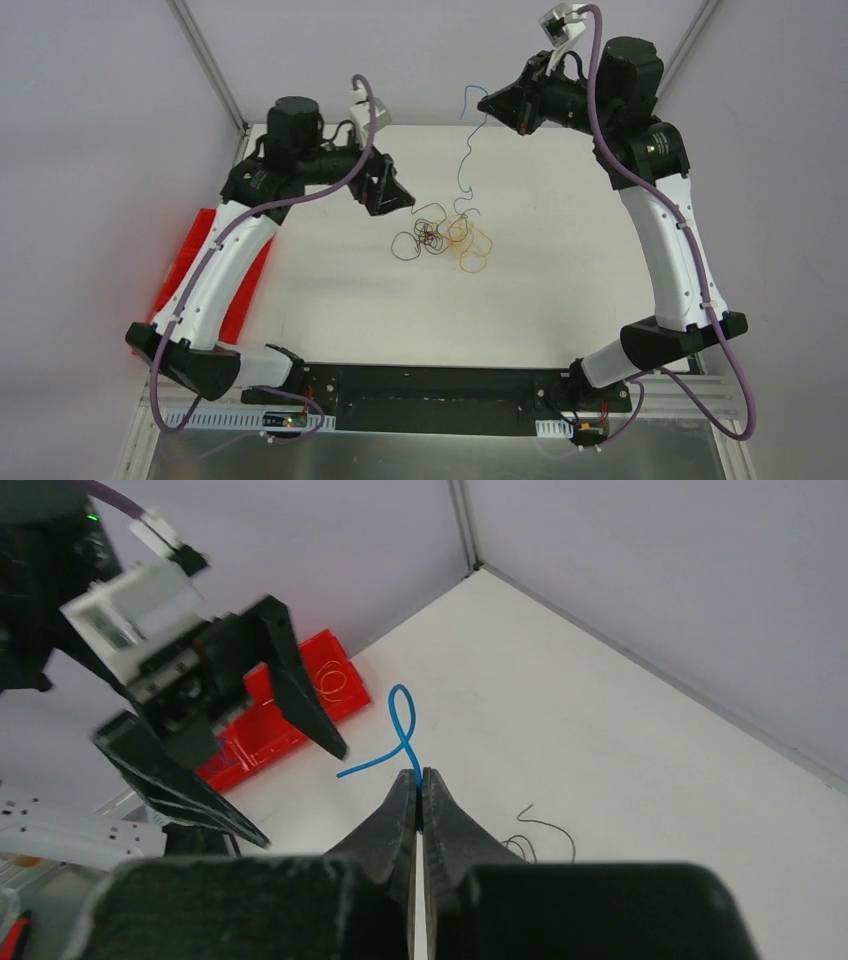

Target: Untangle the cables

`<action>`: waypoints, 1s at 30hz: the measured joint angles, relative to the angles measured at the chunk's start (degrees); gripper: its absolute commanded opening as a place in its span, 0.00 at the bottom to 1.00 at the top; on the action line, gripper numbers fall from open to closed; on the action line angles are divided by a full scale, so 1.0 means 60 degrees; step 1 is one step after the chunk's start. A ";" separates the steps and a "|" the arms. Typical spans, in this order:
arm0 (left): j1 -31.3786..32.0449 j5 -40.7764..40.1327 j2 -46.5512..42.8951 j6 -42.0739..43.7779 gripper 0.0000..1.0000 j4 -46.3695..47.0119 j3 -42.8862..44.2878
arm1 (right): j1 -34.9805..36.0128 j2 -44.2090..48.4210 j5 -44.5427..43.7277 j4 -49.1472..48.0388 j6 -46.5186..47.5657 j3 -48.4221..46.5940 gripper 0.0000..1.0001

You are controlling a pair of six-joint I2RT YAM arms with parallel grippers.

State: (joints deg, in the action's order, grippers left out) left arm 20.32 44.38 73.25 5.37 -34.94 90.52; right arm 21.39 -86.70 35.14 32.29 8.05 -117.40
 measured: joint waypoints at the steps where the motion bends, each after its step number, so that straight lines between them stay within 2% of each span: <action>1: 0.0426 -0.0066 0.0229 -0.0062 0.84 0.0280 0.0015 | 0.0087 0.0000 0.0062 -0.0160 -0.0219 0.0000 0.00; 6: 0.1741 -0.0339 0.1708 -0.0852 0.76 0.1545 0.0415 | 0.0466 0.0157 0.0317 -0.0951 -0.1027 0.0605 0.00; 9: 0.2113 -0.0605 0.2437 -0.1421 0.65 0.2284 0.0521 | 0.0590 0.0255 0.0375 -0.1184 -0.1373 0.1096 0.00; 11: 0.2251 -0.0827 0.2714 -0.1818 0.46 0.2692 0.0510 | 0.0616 0.0299 0.0375 -0.1268 -0.1570 0.1322 0.00; 13: 0.2302 -0.1016 0.2779 -0.2182 0.21 0.3093 0.0415 | 0.0623 0.0372 0.0375 -0.1381 -0.1738 0.1508 0.00; 15: 0.2306 -0.1089 0.2769 -0.2524 0.02 0.3512 0.0262 | 0.0619 0.0488 0.0357 -0.1501 -0.1821 0.1690 0.00; 17: 0.2302 -0.1191 0.2761 -0.2805 0.00 0.3872 0.0124 | 0.0616 0.0594 0.0299 -0.1625 -0.1851 0.1829 0.00; 18: 0.2302 -0.1202 0.2750 -0.2918 0.00 0.4007 0.0026 | 0.0601 0.0630 0.0277 -0.1672 -0.1851 0.1880 0.10; 20: 0.2302 -0.1217 0.2696 -0.3129 0.00 0.4135 -0.0138 | 0.0572 0.0696 0.0175 -0.1749 -0.1894 0.2025 0.44; 22: 0.2280 -0.1209 0.2608 -0.3435 0.00 0.4167 -0.0255 | 0.0474 0.0707 0.0098 -0.1818 -0.1978 0.2208 0.69; 25: 0.2116 -0.1144 0.2495 -0.4065 0.00 0.4295 -0.0255 | -0.0018 0.0812 0.0204 -0.2040 -0.1865 0.3064 0.81; 30: 0.1497 -0.0820 0.2397 -0.4900 0.00 0.4371 0.0066 | -0.0561 0.1596 0.0240 -0.2688 -0.1064 0.6379 0.89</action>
State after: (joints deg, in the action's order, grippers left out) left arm 29.30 39.46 87.64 -24.03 -8.71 90.91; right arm 18.02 -77.12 36.58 16.16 1.67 -79.13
